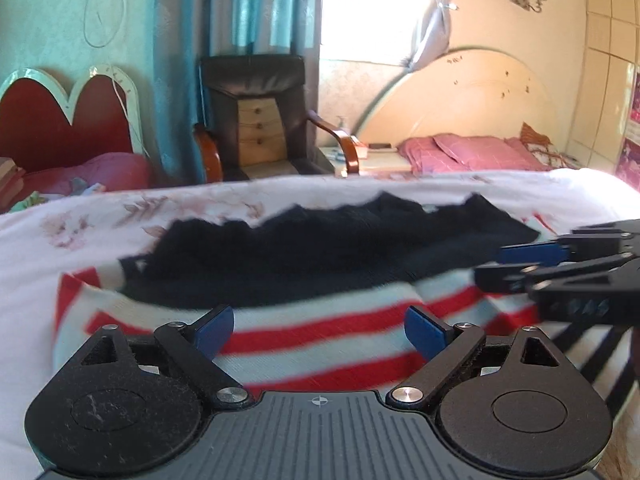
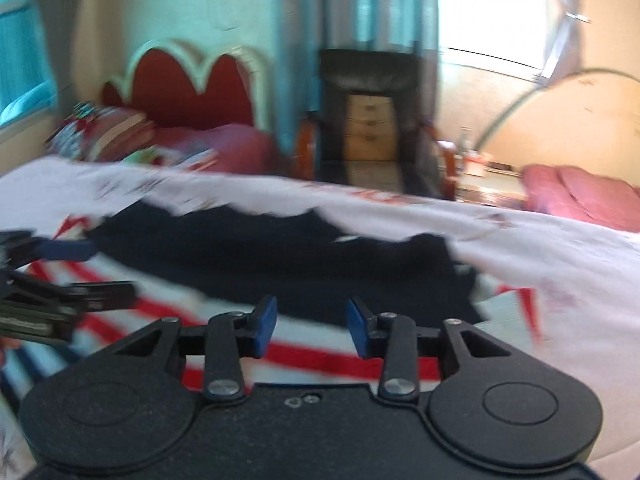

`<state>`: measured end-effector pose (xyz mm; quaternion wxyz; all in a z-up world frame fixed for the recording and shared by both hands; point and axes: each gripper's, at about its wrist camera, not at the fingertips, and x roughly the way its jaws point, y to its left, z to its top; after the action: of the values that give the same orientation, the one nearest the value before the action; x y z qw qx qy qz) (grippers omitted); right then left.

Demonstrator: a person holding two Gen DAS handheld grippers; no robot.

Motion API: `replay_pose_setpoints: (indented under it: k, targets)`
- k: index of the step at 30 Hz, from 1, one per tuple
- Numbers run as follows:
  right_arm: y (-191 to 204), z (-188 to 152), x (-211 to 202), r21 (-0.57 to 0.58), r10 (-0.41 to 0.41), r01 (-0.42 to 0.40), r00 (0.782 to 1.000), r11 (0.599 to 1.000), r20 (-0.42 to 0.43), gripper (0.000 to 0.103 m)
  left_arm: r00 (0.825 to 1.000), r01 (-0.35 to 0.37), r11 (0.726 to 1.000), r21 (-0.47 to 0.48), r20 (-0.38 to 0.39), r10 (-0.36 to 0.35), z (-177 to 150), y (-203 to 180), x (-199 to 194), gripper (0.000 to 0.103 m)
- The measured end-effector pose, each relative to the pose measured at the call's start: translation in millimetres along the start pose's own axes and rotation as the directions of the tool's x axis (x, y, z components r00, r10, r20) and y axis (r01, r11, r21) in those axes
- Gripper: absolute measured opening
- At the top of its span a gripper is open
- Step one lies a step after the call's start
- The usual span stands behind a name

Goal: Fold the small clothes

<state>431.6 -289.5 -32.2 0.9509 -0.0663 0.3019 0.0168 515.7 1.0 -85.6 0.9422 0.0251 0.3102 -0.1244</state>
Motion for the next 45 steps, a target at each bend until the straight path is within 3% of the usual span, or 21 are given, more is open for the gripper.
replay_pose_setpoints:
  k: [5, 9, 11, 13, 16, 20, 24, 28, 29, 31, 34, 39, 42, 45]
  targets:
    - [33.6, -8.7, 9.2, -0.086, -0.024, 0.021, 0.999, 0.996, -0.039, 0.047, 1.0, -0.022, 1.0, -0.015, -0.004, 0.022, -12.4, 1.3, -1.9, 0.092]
    - [16.1, -9.5, 7.1, -0.052, -0.07, 0.068, 0.997, 0.996, -0.035, 0.057, 0.997, -0.083, 0.994, -0.07, -0.017, 0.082, -15.0, 32.3, -10.9, 0.092]
    - [0.3, -12.2, -0.9, -0.002, -0.099, 0.099, 0.995, 0.995, -0.034, 0.053, 0.995, -0.101, 0.991, -0.092, -0.011, 0.1, -23.1, 51.8, -18.1, 0.092]
    - [-18.0, -21.9, -7.2, 0.017, -0.178, 0.179, 0.983, 0.984, -0.051, 0.05, 0.996, -0.091, 0.993, -0.076, -0.001, 0.092, -29.9, 61.9, -23.5, 0.092]
    - [-38.6, -33.1, -17.2, 0.068, -0.164, 0.167, 0.986, 0.984, -0.037, 0.05, 0.994, -0.111, 0.992, -0.054, -0.004, 0.111, -30.1, 59.6, -22.4, 0.092]
    - [-31.5, -31.0, -19.7, 0.079, -0.196, 0.199, 0.98, 0.977, -0.045, 0.048, 0.989, -0.146, 0.986, -0.083, -0.023, 0.145, -22.0, 53.8, -24.6, 0.092]
    - [-12.9, -28.2, -42.8, 0.068, -0.13, 0.128, 0.991, 0.989, 0.012, 0.043, 0.996, -0.072, 0.989, -0.126, 0.052, 0.079, -23.3, 33.7, -53.3, 0.092]
    - [18.2, -36.3, -49.9, 0.03, -0.047, 0.047, 0.999, 0.998, 0.001, 0.043, 1.0, -0.019, 0.998, -0.061, 0.011, 0.02, -37.7, -1.5, -50.4, 0.092]
    - [25.0, -40.3, -48.2, 0.011, -0.047, 0.047, 0.999, 0.999, -0.01, 0.044, 0.999, -0.034, 0.999, -0.031, -0.02, 0.033, -43.3, -7.6, -45.6, 0.092]
    - [32.1, -48.9, -43.6, -0.014, -0.079, 0.078, 0.996, 0.997, -0.049, 0.044, 0.999, -0.043, 0.999, -0.012, -0.01, 0.043, -54.0, -8.7, -46.8, 0.092]
    - [22.5, -54.9, -54.0, 0.019, -0.081, 0.082, 0.995, 0.996, -0.053, 0.045, 0.999, -0.048, 0.998, -0.035, -0.013, 0.047, -61.6, 4.9, -56.6, 0.092]
    - [8.8, -71.0, -69.7, -0.014, -0.112, 0.111, 0.991, 0.994, -0.072, 0.045, 0.996, -0.088, 0.996, 0.018, -0.013, 0.089, -74.2, 16.2, -75.0, 0.092]
    - [4.4, -76.8, -79.8, -0.003, -0.102, 0.102, 0.991, 0.995, -0.083, 0.045, 0.995, -0.097, 0.995, 0.008, -0.017, 0.098, -75.3, 23.2, -87.0, 0.092]
    - [-4.4, -77.8, -99.8, 0.058, -0.099, 0.102, 0.994, 0.993, -0.049, 0.045, 0.989, -0.141, 0.989, -0.041, 0.035, 0.142, -76.7, 36.9, -112.7, 0.092]
